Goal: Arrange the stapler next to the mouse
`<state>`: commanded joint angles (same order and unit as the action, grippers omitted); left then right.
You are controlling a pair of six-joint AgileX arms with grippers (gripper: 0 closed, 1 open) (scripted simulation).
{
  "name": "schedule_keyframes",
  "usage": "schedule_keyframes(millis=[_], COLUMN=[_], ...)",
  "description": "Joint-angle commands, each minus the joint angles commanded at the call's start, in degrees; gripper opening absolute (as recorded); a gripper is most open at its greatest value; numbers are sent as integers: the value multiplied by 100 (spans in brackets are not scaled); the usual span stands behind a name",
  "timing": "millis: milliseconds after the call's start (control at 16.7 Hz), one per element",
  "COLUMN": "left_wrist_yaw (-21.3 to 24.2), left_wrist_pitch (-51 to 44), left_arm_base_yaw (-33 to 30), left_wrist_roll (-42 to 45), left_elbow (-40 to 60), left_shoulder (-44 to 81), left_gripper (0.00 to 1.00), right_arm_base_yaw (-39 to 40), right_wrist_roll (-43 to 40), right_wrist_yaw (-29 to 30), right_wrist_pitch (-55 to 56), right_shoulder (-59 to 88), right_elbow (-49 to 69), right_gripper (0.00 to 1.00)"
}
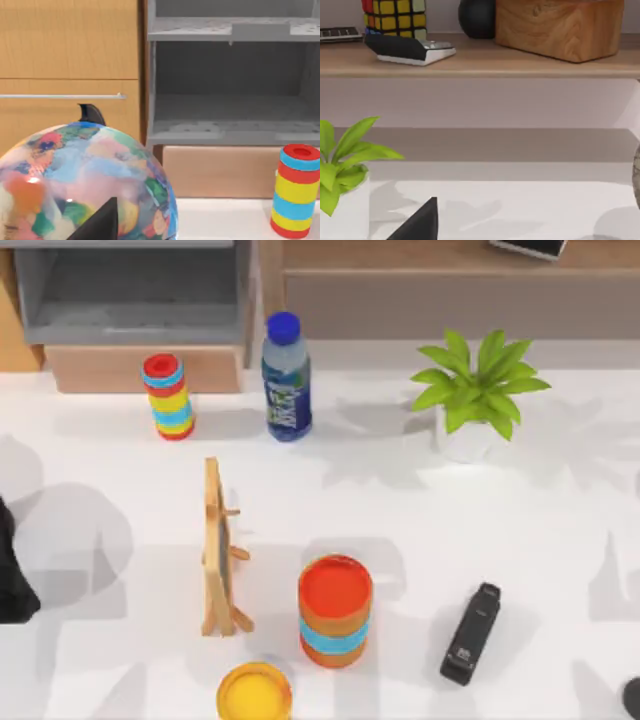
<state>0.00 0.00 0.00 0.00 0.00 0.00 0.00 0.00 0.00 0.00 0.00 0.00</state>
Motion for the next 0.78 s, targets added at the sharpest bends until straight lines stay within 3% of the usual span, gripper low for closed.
schedule_keyframes(millis=[300, 780], left_wrist_yaw=[0, 0], left_wrist_pitch=[0, 0], left_arm_base_yaw=[0, 0], left_wrist_roll=[0, 0], left_elbow=[0, 0], left_shoulder=[0, 0], left_gripper=[100, 100], right_arm_base_yaw=[300, 2212], right_wrist_roll=[362, 2908], right_wrist_yaw=[16, 72], right_wrist_pitch=[-273, -2133], right_shoulder=[357, 3697], right_elbow=[324, 2698], right_gripper=[100, 100])
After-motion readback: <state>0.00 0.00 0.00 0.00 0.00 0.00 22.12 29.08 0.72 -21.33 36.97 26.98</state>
